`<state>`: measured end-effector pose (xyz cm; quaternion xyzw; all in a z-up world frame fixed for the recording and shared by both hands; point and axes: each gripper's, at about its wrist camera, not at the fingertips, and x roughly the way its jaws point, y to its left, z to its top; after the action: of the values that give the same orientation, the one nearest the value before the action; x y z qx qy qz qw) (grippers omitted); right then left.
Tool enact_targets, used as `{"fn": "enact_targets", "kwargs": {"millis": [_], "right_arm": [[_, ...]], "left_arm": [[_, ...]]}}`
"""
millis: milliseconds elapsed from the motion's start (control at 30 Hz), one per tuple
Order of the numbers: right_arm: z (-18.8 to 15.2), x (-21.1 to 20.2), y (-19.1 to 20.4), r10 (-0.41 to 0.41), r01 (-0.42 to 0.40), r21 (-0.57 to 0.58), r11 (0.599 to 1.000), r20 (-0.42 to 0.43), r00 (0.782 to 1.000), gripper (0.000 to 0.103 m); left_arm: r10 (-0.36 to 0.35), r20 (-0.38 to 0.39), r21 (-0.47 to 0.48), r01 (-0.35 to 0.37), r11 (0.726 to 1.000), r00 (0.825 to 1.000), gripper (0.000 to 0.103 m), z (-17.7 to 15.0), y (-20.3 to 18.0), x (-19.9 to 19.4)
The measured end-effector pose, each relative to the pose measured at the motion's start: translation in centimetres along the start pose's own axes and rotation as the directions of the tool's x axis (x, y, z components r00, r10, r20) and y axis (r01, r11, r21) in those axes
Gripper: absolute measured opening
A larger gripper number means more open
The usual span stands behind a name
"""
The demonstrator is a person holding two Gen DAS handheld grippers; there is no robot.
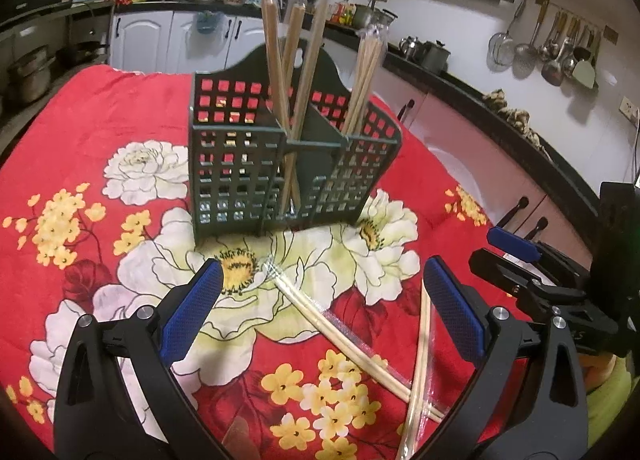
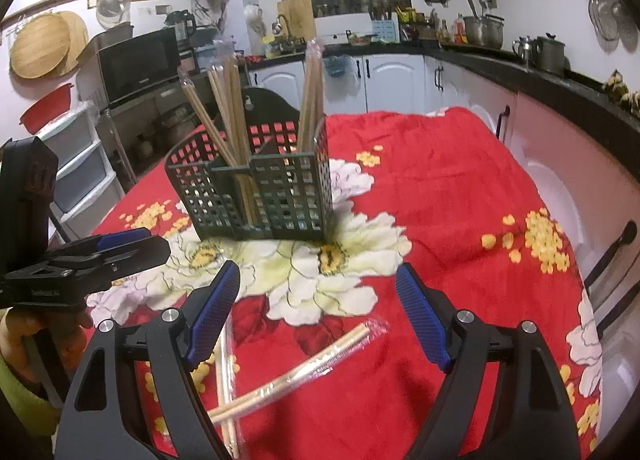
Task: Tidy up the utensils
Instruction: 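Withdraw both open tools from the caddy toward the chopstick pile, then lower both tools onto the chopstick pile and close on chopsticks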
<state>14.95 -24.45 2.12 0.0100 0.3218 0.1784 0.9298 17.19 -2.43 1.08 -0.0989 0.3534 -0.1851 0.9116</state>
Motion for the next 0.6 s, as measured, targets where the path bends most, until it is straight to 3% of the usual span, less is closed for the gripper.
{"fn": "enact_targets", "kwargs": {"millis": [600], "right_arm": [[-1.8, 2.6, -1.8, 0.0, 0.008, 0.063, 0.998, -0.127, 0.992, 0.077]], "left_arm": [[-0.036, -0.176, -0.043, 0.029, 0.999, 0.984, 0.092, -1.5, 1.3, 5.3]]}}
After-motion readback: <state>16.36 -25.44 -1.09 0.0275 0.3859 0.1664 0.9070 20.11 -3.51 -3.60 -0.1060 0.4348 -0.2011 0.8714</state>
